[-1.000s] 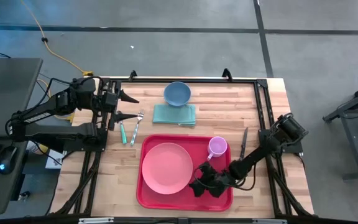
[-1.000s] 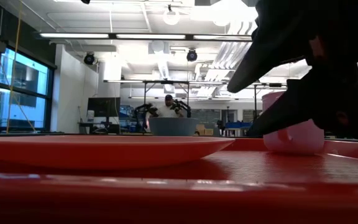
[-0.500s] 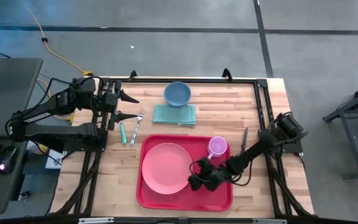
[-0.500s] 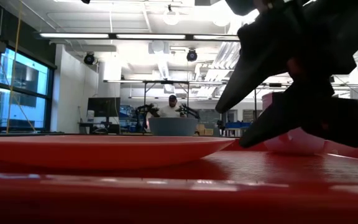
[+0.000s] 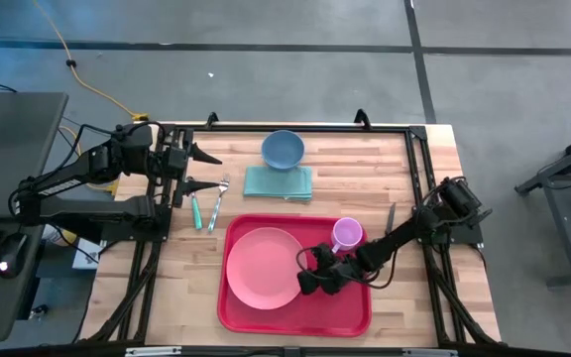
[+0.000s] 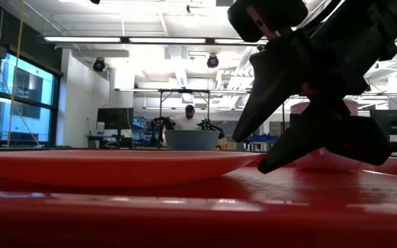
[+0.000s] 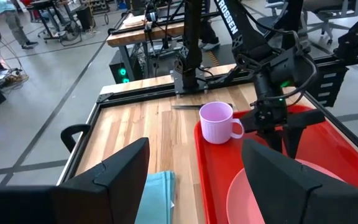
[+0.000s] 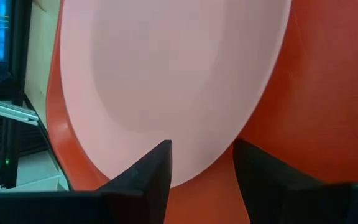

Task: Set up tray
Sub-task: Adjust the pink plate

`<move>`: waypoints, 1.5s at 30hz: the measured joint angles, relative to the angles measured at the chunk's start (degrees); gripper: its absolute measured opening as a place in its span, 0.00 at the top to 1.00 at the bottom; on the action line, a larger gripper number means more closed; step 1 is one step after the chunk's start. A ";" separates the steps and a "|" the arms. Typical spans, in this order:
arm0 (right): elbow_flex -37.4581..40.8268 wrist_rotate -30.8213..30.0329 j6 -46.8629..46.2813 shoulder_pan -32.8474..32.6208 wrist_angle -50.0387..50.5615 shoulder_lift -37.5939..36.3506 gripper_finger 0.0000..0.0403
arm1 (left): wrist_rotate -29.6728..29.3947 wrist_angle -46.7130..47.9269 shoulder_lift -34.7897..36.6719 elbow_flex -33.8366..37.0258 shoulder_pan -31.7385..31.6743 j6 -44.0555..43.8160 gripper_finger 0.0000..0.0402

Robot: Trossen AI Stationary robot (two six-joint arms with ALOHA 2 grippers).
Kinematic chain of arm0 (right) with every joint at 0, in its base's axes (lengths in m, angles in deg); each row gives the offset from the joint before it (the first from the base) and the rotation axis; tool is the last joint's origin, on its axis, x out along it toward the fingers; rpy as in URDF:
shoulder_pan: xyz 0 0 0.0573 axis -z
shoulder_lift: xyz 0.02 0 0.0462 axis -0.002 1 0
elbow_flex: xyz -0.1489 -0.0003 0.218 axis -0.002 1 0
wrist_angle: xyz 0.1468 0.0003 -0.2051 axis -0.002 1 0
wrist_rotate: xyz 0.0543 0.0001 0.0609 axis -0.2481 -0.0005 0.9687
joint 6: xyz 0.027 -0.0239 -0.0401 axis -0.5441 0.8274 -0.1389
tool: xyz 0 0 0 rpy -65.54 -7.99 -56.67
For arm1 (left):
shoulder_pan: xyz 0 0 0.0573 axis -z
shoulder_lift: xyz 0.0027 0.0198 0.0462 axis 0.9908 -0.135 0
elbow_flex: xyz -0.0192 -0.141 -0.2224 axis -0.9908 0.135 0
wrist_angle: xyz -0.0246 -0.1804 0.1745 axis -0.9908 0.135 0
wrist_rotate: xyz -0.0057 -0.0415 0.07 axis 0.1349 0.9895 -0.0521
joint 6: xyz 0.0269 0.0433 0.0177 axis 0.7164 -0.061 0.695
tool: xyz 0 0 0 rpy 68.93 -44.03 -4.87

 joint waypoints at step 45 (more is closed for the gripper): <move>-0.19 -0.05 -6.01 -3.81 4.82 -1.32 1.00 | -0.04 0.04 0.00 0.00 0.02 -0.62 0.29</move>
